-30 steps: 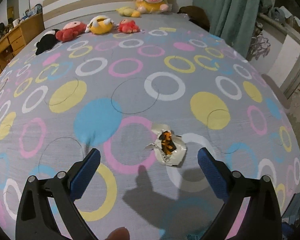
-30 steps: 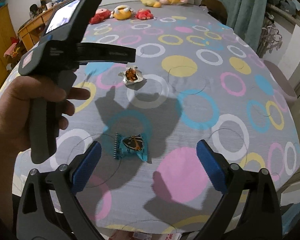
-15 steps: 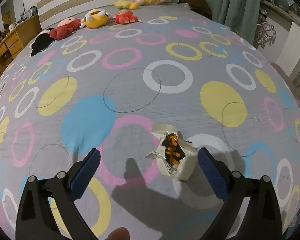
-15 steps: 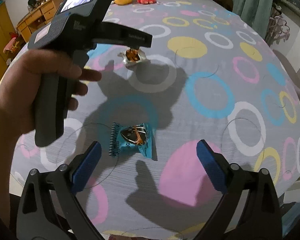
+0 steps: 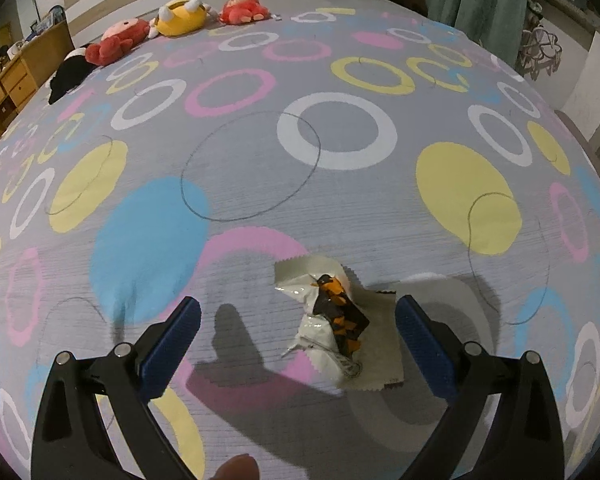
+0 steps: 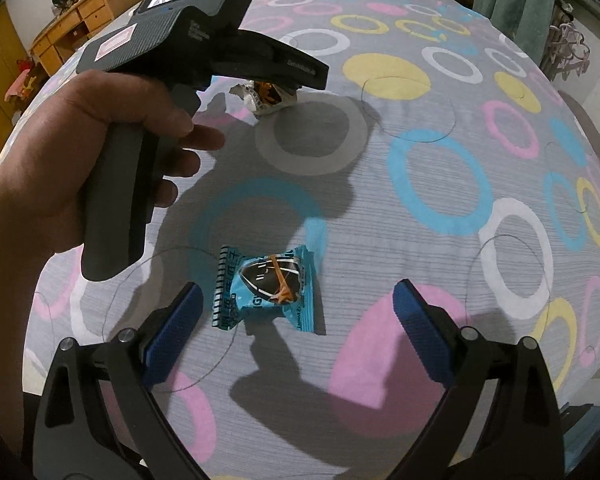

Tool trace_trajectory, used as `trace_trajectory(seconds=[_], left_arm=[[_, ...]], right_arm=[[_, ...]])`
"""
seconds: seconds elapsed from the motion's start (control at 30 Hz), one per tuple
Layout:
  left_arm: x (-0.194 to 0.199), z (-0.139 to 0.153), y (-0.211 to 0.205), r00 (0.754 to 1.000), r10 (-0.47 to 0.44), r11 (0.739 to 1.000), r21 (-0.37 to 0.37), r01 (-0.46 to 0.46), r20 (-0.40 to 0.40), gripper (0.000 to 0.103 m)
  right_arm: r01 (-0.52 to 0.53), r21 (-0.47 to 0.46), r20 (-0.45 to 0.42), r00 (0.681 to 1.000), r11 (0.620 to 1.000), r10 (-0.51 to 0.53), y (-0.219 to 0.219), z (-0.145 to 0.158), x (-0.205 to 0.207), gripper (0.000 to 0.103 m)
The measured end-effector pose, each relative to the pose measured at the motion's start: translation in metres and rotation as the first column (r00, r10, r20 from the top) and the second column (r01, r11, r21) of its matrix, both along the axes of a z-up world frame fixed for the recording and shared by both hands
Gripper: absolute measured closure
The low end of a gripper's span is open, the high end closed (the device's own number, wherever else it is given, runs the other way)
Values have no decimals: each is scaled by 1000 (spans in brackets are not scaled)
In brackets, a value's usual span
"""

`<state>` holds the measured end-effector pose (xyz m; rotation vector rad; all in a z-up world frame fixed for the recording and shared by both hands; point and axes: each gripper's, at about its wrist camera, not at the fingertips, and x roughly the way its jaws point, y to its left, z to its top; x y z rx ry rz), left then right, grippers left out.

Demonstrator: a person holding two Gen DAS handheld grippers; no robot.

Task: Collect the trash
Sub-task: 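Move the left tool to the silver wrapper while the right tool approaches the teal candy packet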

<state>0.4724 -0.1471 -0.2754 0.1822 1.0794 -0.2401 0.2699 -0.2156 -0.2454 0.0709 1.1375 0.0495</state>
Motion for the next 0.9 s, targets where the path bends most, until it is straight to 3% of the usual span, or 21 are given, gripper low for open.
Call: trace_trajectory(seconds=[0.27, 0.4, 0.57, 0.9], left_arm=[[5, -15, -2, 999, 0, 1000, 3, 0, -37, 8], [8, -16, 1, 999, 4, 1000, -6, -5, -36, 8], [11, -19, 0, 999, 6, 1000, -8, -6, -36, 8], [12, -21, 0, 999, 11, 1000, -6, -11, -31, 7]], right_arm=[[-21, 11, -35, 999, 1000, 22, 9, -13, 9, 10], [-2, 43, -106, 994, 999, 7, 6, -38, 19, 9], [-36, -20, -101, 994, 999, 33, 15, -44, 23, 5], [-29, -29, -98, 995, 999, 26, 16, -46, 28, 9]])
